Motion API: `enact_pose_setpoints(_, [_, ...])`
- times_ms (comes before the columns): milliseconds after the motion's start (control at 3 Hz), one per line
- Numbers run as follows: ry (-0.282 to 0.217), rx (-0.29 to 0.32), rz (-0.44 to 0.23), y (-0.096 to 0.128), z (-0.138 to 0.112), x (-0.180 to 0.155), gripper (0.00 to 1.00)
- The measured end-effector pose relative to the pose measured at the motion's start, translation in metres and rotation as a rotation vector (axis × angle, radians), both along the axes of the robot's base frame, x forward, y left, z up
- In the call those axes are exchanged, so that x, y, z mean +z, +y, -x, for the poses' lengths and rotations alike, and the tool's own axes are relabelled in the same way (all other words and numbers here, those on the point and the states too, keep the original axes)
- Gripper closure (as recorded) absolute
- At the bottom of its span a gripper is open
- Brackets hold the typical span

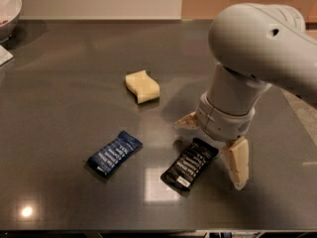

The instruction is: Pick rxbar chocolate

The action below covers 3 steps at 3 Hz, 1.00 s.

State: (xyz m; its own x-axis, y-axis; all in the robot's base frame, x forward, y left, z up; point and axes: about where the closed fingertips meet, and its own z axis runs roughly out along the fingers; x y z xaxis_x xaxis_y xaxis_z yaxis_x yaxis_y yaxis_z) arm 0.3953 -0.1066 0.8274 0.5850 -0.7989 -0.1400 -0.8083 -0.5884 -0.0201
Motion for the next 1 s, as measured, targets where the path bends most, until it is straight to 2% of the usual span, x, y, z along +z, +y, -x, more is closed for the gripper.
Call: enact_pose_setpoints(1000, [0.003,-0.021,0.012,0.0041,0.0003,-0.0053,0.67])
